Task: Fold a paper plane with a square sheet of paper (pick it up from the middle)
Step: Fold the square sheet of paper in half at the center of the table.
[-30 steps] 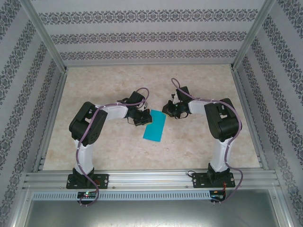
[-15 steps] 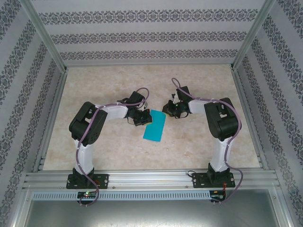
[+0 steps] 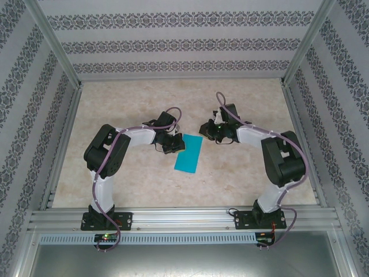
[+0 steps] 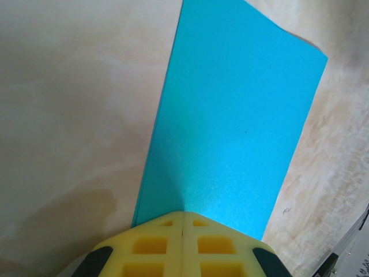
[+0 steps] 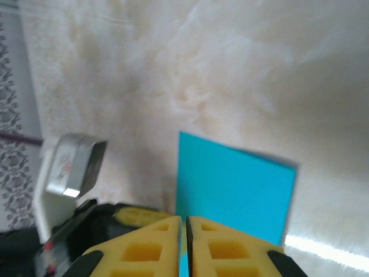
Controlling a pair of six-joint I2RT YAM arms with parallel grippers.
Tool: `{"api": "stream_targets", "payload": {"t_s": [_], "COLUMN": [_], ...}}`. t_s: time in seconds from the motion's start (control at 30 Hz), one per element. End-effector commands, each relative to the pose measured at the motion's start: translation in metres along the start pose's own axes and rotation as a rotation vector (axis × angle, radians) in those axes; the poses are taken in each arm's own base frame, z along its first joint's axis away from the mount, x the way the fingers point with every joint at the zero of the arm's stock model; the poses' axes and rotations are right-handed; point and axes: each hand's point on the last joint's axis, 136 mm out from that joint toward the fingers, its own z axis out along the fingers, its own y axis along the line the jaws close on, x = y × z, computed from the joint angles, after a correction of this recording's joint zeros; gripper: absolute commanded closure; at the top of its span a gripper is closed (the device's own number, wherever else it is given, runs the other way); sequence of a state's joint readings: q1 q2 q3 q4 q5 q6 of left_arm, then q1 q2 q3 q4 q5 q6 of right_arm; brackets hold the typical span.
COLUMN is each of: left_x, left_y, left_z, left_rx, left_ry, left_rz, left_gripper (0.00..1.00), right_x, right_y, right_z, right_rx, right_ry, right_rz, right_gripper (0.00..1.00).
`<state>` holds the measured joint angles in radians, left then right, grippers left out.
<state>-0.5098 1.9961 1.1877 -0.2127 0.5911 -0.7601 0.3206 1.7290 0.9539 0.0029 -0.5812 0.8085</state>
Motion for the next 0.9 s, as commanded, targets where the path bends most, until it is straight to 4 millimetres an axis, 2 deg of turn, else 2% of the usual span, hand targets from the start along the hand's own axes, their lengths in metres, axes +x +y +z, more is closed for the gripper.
{"api": "stream_targets", "payload": {"t_s": [0.0,0.33,0.47,0.57,0.87], "left_x": [0.021,0.021,0.021,0.021,0.022], "left_y": [0.031,0.03,0.029,0.029,0.03], "left_z": [0.005,0.005,0.005,0.005,0.005], "left_rx": [-0.114,-0.108,-0.107,-0.107,-0.111], "left_ry": [0.046,0.041,0.041,0.041,0.042], "left_rz": [-0.044,-0.049,-0.05,-0.049,-0.052], "left_gripper": [1.0,1.0,1.0,1.0,1.0], "right_x": [0.036,0.123,0.148,0.159,0.172], "right_y": [0.003,-0.009,-0.02,-0.029,-0.058], "right_z": [0.006,0.023,0.03,0.032,0.022], "right_rx": [-0.012,0.019,0.049,0.062,0.186], "right_ry": [0.049,0.132,0.19,0.207,0.24], "right_rz": [-0.003,-0.015,-0.015,-0.008,-0.016], "right_gripper": [0.87,0.89,0.9,0.9,0.89]}}
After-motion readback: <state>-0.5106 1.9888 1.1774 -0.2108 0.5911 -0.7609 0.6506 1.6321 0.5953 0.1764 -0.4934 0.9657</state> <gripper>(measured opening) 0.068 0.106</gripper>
